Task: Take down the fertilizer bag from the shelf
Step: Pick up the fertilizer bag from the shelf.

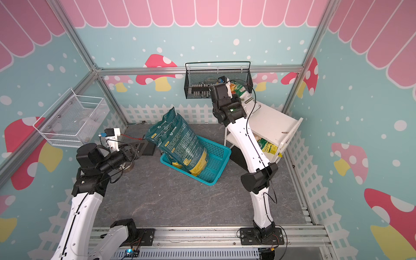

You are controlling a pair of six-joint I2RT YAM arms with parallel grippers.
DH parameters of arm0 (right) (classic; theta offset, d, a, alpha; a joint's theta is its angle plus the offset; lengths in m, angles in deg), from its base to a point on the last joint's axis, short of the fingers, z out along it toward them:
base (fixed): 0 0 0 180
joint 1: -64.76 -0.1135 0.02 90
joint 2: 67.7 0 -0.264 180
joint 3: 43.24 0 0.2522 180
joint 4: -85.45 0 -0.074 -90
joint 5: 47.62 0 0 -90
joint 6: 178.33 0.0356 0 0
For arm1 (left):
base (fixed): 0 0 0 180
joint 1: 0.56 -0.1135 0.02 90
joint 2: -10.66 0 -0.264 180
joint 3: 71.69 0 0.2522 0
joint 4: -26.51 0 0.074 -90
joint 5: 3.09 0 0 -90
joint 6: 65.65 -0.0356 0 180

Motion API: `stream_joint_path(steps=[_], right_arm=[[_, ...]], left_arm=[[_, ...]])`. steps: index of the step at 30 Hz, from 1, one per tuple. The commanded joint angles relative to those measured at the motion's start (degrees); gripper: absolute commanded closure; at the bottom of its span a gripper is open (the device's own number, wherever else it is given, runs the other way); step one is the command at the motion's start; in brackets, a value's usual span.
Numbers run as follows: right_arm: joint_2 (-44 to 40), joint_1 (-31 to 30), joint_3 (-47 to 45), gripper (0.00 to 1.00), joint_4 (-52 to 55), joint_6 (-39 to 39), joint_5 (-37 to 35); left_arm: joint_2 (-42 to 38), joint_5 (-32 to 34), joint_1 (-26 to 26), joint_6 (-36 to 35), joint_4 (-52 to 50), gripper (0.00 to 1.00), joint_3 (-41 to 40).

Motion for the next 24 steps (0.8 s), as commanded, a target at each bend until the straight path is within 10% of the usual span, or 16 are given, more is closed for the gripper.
stream_joint_path(steps=[1, 24], right_arm=[[0.0, 0.6, 0.2, 1.0, 0.6, 1.7, -0.1], [-23.5, -1.5, -26.1, 1.0, -21.2, 5.9, 4.2]], left_arm=[[-0.8, -0.1, 0.4, -1.1, -0.6, 0.01, 1.8], [-0.9, -0.1, 0.6, -1.2, -0.6, 0.01, 1.7]])
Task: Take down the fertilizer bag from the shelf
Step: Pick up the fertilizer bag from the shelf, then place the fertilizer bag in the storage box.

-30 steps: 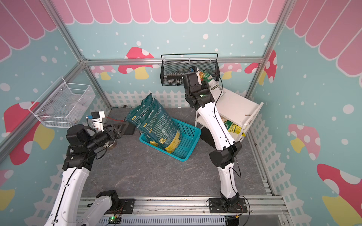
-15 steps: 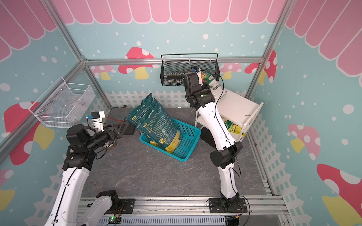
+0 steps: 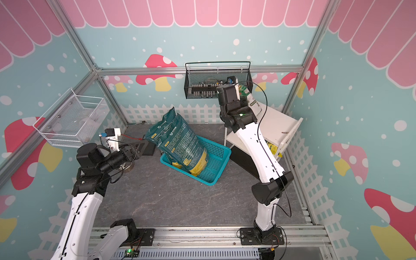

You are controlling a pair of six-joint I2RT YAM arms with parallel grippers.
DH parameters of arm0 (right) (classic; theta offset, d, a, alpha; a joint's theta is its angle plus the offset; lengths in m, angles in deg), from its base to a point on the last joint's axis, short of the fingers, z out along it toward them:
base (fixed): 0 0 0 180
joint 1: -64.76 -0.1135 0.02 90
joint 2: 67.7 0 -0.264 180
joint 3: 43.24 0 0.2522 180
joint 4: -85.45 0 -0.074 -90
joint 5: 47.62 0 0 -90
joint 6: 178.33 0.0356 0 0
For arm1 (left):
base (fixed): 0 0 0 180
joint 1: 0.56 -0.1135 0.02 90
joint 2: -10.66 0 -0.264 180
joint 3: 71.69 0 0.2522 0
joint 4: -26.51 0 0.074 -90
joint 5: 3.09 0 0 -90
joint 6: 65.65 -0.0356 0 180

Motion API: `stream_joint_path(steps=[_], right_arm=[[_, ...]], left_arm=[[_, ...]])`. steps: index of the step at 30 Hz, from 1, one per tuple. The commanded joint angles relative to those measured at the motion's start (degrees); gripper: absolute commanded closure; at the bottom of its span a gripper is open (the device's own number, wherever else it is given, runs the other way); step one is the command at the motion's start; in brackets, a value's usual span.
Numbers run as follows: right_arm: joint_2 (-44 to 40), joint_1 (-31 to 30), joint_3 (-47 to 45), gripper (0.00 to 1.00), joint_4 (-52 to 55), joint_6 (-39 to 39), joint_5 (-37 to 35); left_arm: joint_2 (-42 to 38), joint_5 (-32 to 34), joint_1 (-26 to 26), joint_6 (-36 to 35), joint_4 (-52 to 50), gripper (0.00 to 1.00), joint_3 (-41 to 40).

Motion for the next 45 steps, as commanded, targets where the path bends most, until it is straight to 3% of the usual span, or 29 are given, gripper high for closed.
stream_joint_path(steps=[1, 7, 14, 19, 26, 33, 40, 45], right_arm=[[-9.5, -1.9, -8.5, 1.0, -15.4, 0.4, 0.6], [-28.3, -4.3, -32.1, 1.0, -39.5, -2.0, 13.0], [-32.3, -9.5, -34.7, 1.0, -42.8, -3.8, 18.2], [-32.1, -14.6, -37.2, 1.0, -48.1, -8.7, 15.1], [-30.7, -16.5, -38.7, 1.0, -50.8, -9.5, 14.0], [-30.0, -20.7, -49.1, 1.0, -59.6, -8.2, 4.2], [-23.2, -24.9, -53.3, 1.0, -70.4, -15.6, -4.0], [-22.1, -24.9, -56.3, 1.0, -68.0, -11.3, -3.3]], left_arm=[[-1.0, -0.1, 0.2, -1.1, -0.5, 0.01, 1.8], [-1.0, -0.1, 0.4, -1.2, -0.6, 0.01, 1.7], [-1.1, 0.0, 0.5, -1.3, -0.5, 0.01, 1.8], [-1.1, 0.0, 0.5, -1.4, -0.6, 0.01, 1.7], [-1.1, 0.2, 0.6, -1.4, -0.6, 0.01, 1.7], [-1.6, 1.4, 0.7, -2.0, -1.1, 0.01, 2.0], [-1.5, 1.3, 0.8, -2.1, -1.1, 0.01, 2.0], [-1.5, 1.4, 0.9, -2.1, -1.1, 0.01, 2.1]])
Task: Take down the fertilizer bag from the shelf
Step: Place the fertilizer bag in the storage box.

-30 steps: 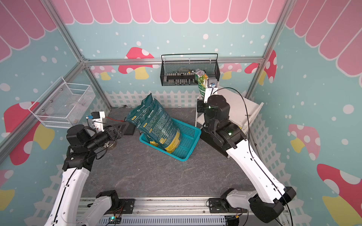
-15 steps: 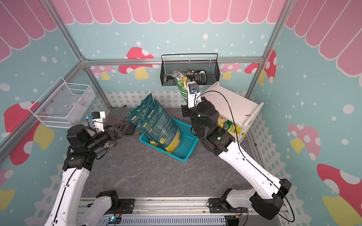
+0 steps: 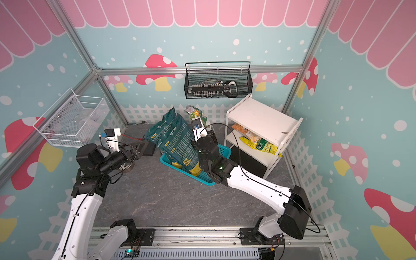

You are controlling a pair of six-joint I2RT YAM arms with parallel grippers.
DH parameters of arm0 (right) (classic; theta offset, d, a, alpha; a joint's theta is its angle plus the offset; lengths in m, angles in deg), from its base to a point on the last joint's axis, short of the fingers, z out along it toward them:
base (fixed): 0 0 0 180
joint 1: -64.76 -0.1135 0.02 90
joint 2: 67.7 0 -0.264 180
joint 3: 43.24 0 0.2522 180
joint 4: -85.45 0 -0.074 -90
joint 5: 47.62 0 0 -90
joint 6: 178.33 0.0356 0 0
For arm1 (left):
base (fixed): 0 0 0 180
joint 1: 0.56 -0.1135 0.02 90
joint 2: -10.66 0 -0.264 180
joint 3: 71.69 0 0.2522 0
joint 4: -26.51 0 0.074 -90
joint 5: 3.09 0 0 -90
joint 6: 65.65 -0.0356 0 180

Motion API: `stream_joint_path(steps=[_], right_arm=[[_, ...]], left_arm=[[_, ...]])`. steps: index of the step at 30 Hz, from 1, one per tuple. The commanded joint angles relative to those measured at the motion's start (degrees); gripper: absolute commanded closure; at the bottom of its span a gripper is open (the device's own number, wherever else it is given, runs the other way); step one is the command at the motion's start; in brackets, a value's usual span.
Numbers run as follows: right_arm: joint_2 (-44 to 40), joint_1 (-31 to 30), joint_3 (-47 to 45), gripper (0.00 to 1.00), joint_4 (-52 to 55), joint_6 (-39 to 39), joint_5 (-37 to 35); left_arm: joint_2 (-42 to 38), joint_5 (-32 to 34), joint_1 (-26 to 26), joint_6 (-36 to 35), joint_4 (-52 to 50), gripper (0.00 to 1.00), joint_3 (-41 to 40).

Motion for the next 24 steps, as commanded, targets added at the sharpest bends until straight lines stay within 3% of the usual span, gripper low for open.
stream_joint_path(steps=[1, 7, 13, 20, 24], right_arm=[[-2.5, 0.2, -0.6, 1.0, -9.0, 2.7, -2.1], [-0.8, 0.2, -3.7, 1.0, -8.0, 8.7, -3.0], [3.1, 0.4, -8.2, 1.0, -9.3, 13.1, -9.0], [10.0, 0.4, -6.3, 1.0, -7.5, 16.2, -4.8], [12.8, 0.4, -4.6, 1.0, -5.9, 17.5, -7.1]], left_arm=[[-0.8, 0.5, 0.3, -1.3, -0.7, 0.01, 2.0], [-0.7, 0.6, 0.3, -1.3, -0.8, 0.01, 2.0], [-0.8, 0.5, 0.4, -1.3, -0.8, 0.01, 2.0], [-0.8, 0.5, 0.4, -1.3, -0.8, 0.01, 1.9], [-0.7, 0.4, 0.4, -1.3, -0.8, 0.01, 1.9]])
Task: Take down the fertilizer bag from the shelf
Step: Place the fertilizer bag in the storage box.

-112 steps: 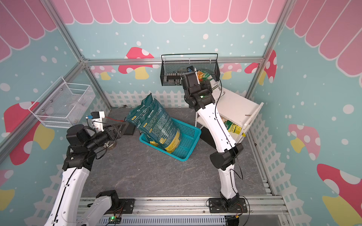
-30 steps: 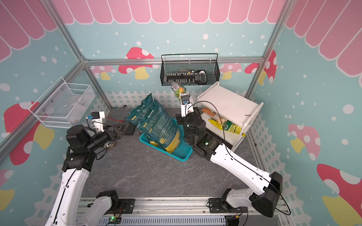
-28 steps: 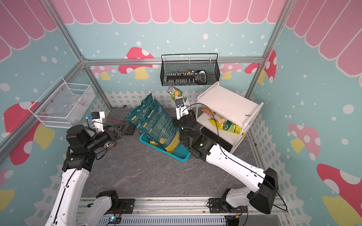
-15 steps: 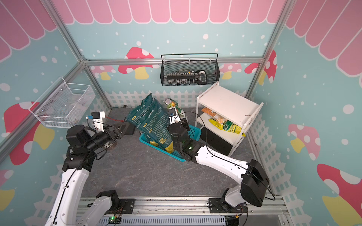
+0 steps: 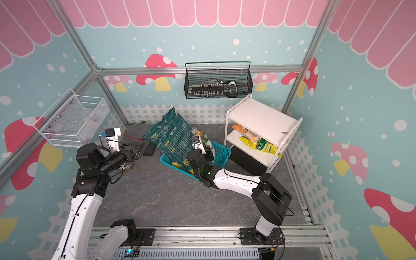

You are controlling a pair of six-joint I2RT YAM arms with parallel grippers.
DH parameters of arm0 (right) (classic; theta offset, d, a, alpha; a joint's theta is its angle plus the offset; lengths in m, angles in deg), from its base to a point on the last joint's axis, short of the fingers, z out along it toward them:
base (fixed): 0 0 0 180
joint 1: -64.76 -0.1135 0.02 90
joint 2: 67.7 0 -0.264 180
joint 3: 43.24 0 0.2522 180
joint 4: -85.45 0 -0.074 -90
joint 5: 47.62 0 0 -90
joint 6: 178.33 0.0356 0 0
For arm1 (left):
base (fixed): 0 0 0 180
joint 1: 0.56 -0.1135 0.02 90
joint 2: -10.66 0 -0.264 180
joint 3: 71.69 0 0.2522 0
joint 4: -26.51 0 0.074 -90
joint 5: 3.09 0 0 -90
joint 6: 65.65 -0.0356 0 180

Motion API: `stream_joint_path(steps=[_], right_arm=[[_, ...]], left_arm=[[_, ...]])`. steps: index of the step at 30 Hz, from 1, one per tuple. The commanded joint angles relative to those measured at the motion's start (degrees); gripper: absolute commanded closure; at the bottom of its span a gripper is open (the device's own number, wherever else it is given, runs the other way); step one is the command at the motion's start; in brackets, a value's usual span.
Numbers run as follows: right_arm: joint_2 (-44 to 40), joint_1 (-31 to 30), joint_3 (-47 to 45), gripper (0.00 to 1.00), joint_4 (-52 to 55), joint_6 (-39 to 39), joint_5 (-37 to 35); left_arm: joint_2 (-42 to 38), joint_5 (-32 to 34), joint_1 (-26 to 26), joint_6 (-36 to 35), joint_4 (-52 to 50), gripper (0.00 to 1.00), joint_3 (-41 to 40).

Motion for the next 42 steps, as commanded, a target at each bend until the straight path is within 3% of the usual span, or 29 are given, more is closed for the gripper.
stream_joint_path(steps=[1, 14, 25, 29, 36, 38, 42], right_arm=[[0.4, 0.0, 3.9, 1.0, -5.0, 1.9, -3.6], [8.7, 1.4, 6.4, 1.0, -4.9, 4.6, -3.2], [7.0, 2.4, 2.3, 0.97, -5.3, 10.3, 0.4], [7.1, 2.7, 2.4, 0.89, -3.7, 12.7, 2.9], [5.0, 2.8, 1.9, 0.49, -1.6, 14.6, 6.1], [4.4, 2.8, 1.8, 0.44, -1.6, 14.1, 7.2], [2.8, 2.8, 1.5, 0.43, -1.6, 12.3, 9.6]], left_arm=[[-0.7, 0.4, 0.2, -1.2, -0.7, 0.01, 1.7], [-0.8, 0.5, 0.2, -1.2, -0.7, 0.01, 1.7], [-0.9, 0.4, 0.3, -1.3, -0.7, 0.0, 1.6], [-0.9, 0.5, 0.3, -1.4, -0.7, 0.01, 1.6], [-0.9, 0.6, 0.4, -1.4, -0.7, 0.01, 1.6], [-1.0, 0.6, 0.4, -1.5, -0.7, 0.01, 1.6], [-1.0, 0.6, 0.5, -1.4, -0.7, 0.0, 1.6]])
